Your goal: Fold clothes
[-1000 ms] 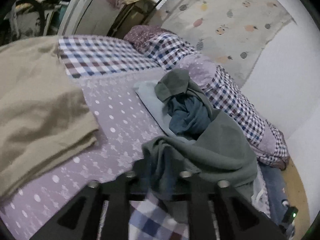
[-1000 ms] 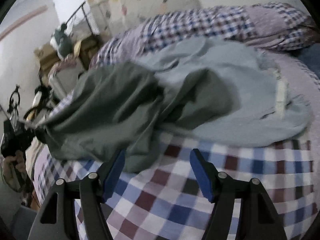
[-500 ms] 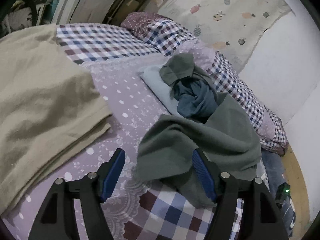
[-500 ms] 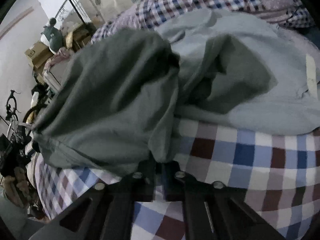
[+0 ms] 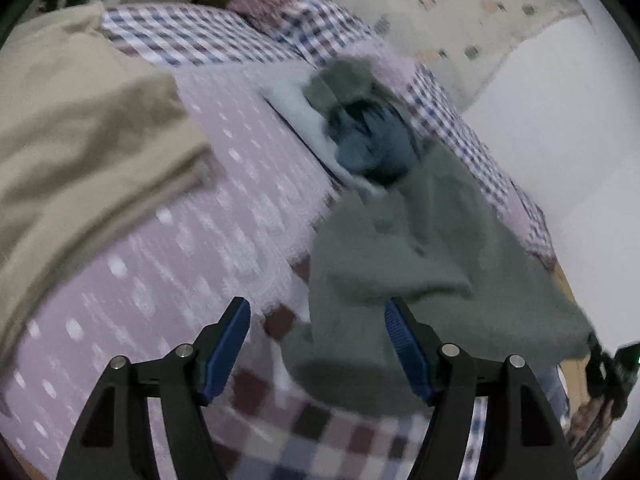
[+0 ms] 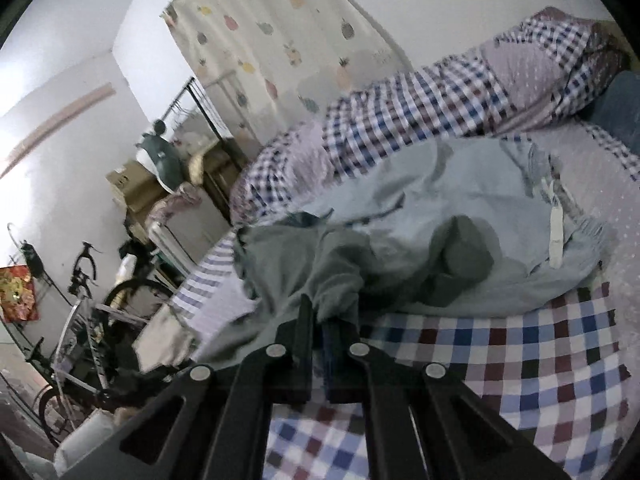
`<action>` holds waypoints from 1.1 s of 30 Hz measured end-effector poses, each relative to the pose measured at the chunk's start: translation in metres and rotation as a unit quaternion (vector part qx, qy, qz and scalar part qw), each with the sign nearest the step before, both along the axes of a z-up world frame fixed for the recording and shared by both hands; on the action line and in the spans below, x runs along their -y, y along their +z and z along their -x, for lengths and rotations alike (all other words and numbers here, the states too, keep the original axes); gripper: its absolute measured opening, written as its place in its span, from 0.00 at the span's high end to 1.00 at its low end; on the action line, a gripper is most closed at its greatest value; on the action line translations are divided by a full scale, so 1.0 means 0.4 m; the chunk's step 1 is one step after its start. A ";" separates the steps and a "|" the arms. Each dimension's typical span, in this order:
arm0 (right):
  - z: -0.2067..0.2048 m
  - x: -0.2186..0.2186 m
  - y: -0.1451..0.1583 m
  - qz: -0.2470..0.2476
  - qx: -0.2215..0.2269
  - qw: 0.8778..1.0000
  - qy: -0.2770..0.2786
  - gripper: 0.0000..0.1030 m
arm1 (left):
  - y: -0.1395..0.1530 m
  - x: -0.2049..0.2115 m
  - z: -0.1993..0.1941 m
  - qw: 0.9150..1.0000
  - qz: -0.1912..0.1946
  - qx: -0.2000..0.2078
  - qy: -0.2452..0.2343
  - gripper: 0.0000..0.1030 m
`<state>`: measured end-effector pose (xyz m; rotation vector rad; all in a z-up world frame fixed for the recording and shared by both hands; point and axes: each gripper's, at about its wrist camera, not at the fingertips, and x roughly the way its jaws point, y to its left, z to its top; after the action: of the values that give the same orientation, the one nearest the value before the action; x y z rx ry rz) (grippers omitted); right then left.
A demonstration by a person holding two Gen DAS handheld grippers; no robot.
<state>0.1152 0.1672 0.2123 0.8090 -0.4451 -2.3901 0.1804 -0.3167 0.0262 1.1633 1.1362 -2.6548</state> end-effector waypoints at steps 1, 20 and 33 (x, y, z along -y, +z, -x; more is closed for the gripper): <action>-0.018 -0.009 0.017 0.000 0.000 1.000 -0.006 0.99 | -0.003 -0.013 -0.004 1.000 0.008 0.009 -0.007 0.28; -0.029 -0.135 -0.071 -0.047 0.048 0.994 -0.087 0.98 | 0.200 -0.046 -0.045 0.973 -0.088 -0.204 -0.062 0.98; 0.025 -0.087 -0.256 -0.176 0.075 0.974 -0.123 0.58 | 0.018 0.039 -0.041 0.999 -0.031 -0.001 0.035 0.29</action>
<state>0.1051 0.2018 0.1099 1.1554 -0.1869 -2.6920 0.1966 -0.3324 0.0333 1.1094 1.2446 -2.5873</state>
